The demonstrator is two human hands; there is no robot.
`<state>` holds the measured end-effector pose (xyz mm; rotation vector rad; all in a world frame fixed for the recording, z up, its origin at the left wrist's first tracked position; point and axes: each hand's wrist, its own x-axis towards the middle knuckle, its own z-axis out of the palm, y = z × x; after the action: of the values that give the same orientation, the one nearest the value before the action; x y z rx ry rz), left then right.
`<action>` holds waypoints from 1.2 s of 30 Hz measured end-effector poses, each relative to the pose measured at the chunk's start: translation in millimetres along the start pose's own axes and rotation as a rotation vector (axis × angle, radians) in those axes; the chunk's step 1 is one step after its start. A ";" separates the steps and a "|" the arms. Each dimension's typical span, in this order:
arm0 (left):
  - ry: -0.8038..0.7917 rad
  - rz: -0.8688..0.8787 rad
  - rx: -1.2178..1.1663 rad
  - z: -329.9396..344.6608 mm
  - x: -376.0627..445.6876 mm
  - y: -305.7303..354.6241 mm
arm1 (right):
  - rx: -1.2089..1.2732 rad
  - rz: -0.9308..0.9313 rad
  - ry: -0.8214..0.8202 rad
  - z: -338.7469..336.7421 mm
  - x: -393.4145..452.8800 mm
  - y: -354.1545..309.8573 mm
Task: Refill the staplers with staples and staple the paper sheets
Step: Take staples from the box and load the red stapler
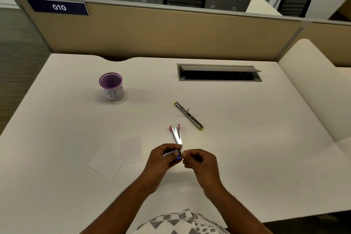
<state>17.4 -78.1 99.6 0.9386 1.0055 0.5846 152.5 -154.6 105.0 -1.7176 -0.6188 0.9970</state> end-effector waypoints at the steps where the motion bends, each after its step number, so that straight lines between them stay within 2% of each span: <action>1: 0.004 0.001 0.011 0.2 0.7 -0.8 | -0.009 0.001 0.002 0.5 0.7 0.3; 12: 0.004 0.026 0.096 -1.8 1.9 -0.7 | -0.108 0.003 0.028 12.5 10.5 1.3; 17: -0.026 0.043 0.091 -6.2 5.3 4.2 | -0.017 0.053 0.026 12.5 17.2 -2.8; 22: -0.048 0.070 0.183 -2.7 8.0 10.3 | -0.025 0.066 -0.015 13.6 22.0 -7.2; 29: -0.051 0.035 0.215 -2.7 11.2 10.0 | 0.109 0.219 -0.093 6.8 27.2 -12.8; 36: -0.023 0.004 0.230 -6.8 15.8 5.4 | -0.065 0.093 -0.075 14.6 25.8 -8.1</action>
<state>18.2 -60.4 95.8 1.1478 1.0659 0.4665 154.2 -124.1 102.0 -1.7858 -0.6299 1.1212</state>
